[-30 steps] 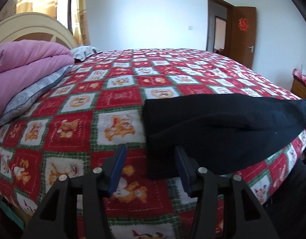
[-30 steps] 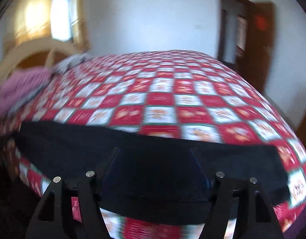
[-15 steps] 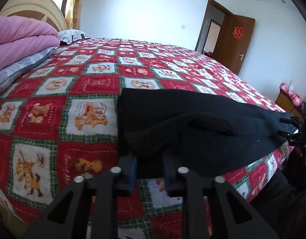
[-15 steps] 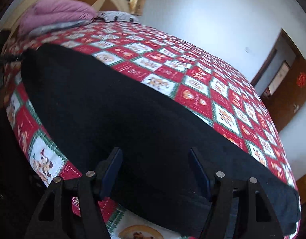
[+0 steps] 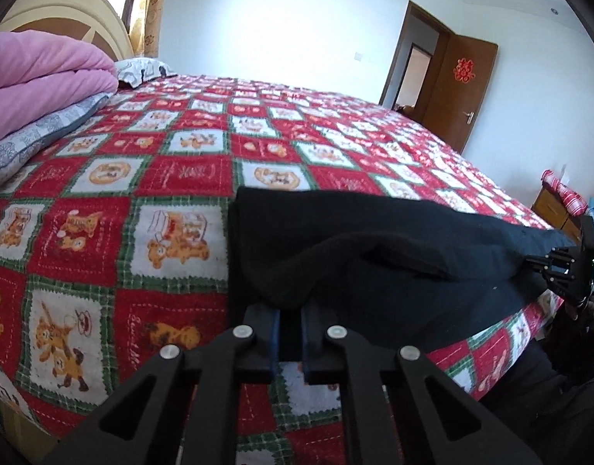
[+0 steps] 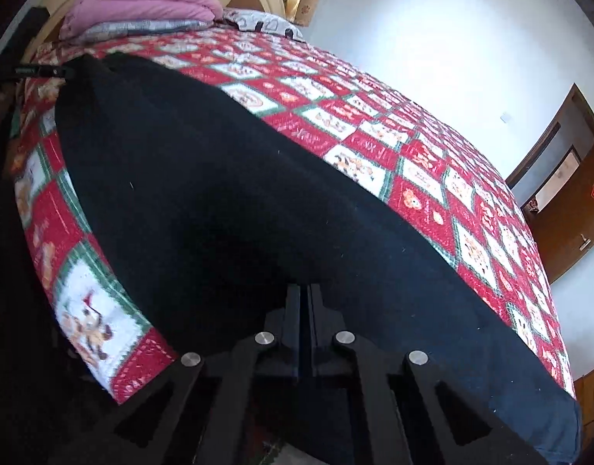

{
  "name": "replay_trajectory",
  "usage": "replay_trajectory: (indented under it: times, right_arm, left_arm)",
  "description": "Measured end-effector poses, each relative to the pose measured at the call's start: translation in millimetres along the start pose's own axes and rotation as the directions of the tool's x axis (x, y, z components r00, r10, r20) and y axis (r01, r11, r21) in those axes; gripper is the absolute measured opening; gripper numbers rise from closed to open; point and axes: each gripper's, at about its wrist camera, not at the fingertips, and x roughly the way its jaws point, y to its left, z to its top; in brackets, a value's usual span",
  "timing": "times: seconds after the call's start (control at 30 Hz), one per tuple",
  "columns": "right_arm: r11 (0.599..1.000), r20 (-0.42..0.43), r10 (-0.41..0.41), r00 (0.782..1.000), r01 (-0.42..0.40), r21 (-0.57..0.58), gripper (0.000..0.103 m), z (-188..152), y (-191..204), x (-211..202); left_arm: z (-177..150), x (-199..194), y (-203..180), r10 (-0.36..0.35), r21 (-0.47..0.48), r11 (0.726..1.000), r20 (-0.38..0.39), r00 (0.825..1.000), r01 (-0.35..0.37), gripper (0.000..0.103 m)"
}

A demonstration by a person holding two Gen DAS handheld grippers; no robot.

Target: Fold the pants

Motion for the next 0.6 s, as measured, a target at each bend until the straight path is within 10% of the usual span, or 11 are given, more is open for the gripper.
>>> replay_trajectory:
  times: [0.33,0.6]
  right_arm:
    - [0.999,0.1,0.019,0.995,-0.023,0.046,0.002,1,-4,-62]
    - [0.999,-0.006,0.04,0.999,-0.04,0.016,0.002,-26,15,-26]
  left_arm:
    - [5,-22,5,-0.031,0.027,0.999,0.054,0.998,0.03,0.008]
    - [-23,-10,19,-0.041,0.024,0.999,0.005,0.999,0.041,0.009]
